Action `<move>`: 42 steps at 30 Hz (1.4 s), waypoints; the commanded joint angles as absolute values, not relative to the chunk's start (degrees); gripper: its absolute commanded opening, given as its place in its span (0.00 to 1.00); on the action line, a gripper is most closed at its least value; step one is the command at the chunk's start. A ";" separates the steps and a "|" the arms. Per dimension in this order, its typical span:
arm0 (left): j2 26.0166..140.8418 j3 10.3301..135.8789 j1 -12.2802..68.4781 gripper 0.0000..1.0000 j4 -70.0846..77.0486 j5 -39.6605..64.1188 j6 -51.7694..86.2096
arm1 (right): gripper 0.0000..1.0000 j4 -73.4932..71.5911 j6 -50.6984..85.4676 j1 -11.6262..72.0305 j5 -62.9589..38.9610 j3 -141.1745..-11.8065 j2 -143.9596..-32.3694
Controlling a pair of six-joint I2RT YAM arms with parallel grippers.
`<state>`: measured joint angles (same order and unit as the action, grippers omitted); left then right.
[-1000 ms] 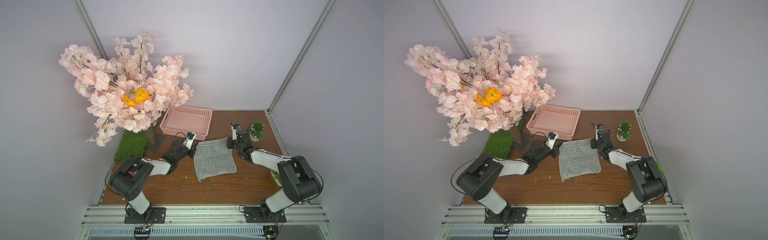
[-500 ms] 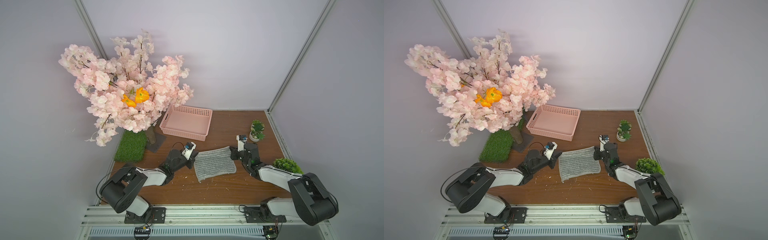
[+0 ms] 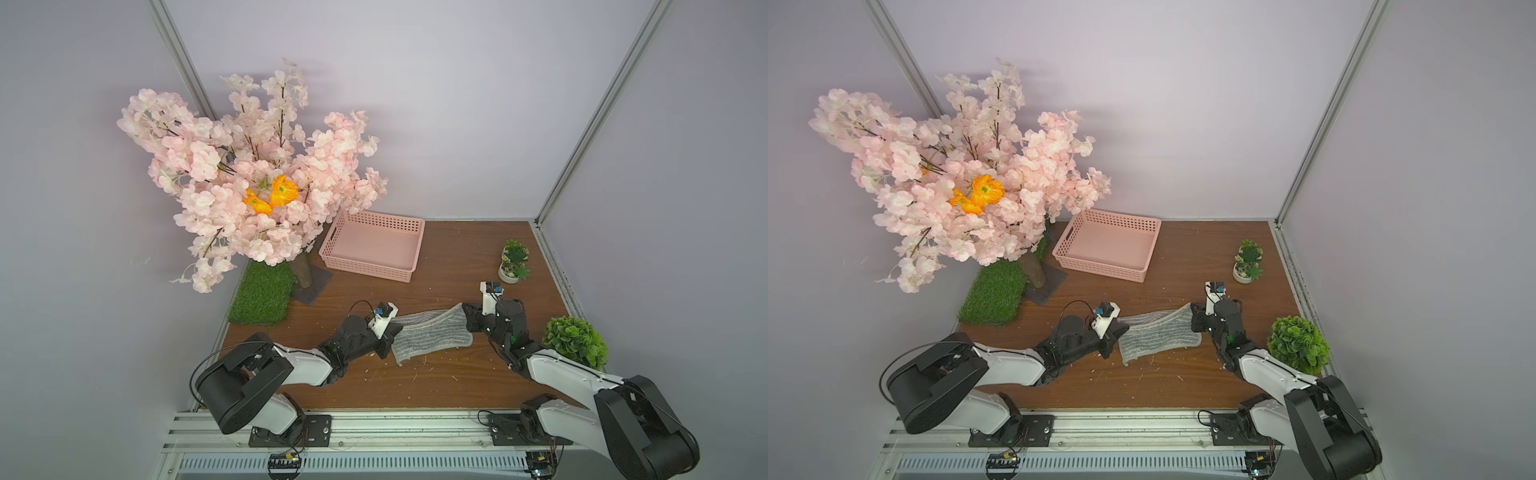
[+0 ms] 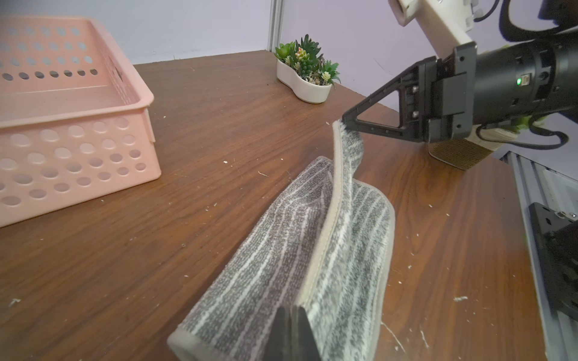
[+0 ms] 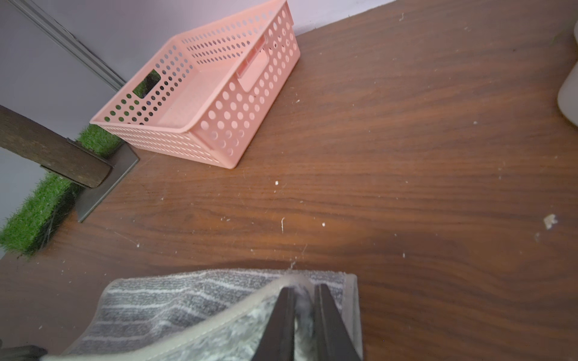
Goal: Fold the square dishcloth
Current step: Fold the cleaning item at the center of the board.
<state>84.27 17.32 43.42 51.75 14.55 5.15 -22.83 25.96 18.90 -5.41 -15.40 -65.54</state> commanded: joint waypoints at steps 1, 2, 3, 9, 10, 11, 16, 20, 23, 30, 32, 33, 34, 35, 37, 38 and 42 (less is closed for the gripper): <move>84.92 16.18 44.43 0.01 52.50 14.73 6.79 | 0.15 -23.57 28.65 19.46 -6.30 -13.07 -63.84; 84.72 15.91 44.60 0.01 52.47 14.71 6.99 | 0.15 -23.68 29.10 19.57 -6.32 -12.49 -63.43; 84.44 15.64 44.66 0.01 52.49 14.68 7.28 | 0.15 -23.72 29.43 19.67 -6.45 -11.88 -62.70; 83.76 14.90 45.66 0.01 52.51 14.78 9.16 | 0.17 -22.42 30.78 20.04 -5.70 -9.51 -59.09; 83.69 14.74 45.71 0.01 52.49 14.77 9.63 | 0.17 -22.21 31.18 20.06 -5.71 -9.30 -58.51; 83.47 14.45 45.97 0.01 52.52 14.68 10.33 | 0.17 -21.88 31.66 20.17 -5.58 -8.96 -57.80; 82.80 13.65 46.99 0.01 52.45 15.08 11.33 | 0.26 -20.50 34.07 20.11 -4.79 -7.69 -54.98; 81.98 13.72 47.02 0.07 50.89 15.52 11.33 | 0.38 -17.66 35.94 20.15 -3.72 -7.30 -51.69; 80.91 14.82 47.05 0.13 47.10 16.87 9.87 | 0.45 -13.92 36.80 20.12 -2.36 -7.49 -48.04; 79.79 19.08 47.04 0.15 35.28 24.01 6.41 | 0.45 -4.74 37.77 20.14 1.22 -10.44 -40.40; 79.13 19.29 47.08 0.15 34.46 26.22 6.92 | 0.42 -2.46 38.27 20.13 1.23 -11.68 -39.75; 78.62 19.07 47.05 0.17 34.77 27.44 7.43 | 0.41 -1.00 38.63 20.13 1.23 -12.41 -39.84; 78.21 18.81 47.03 0.19 35.08 28.73 7.92 | 0.40 -0.16 39.04 20.13 1.11 -13.07 -40.13; 77.96 18.79 47.09 0.20 35.10 29.68 8.37 | 0.40 0.67 39.33 20.15 0.97 -13.74 -40.52; 77.67 18.98 47.10 0.20 34.52 30.28 9.28 | 0.38 2.09 40.23 20.19 0.33 -15.06 -41.58; 77.47 19.19 47.10 0.20 34.39 29.66 10.13 | 0.37 2.73 40.66 20.21 -0.08 -15.76 -42.47; 75.53 20.38 47.02 0.39 33.21 21.75 16.17 | 0.38 7.99 43.23 20.38 -0.54 -19.01 -45.97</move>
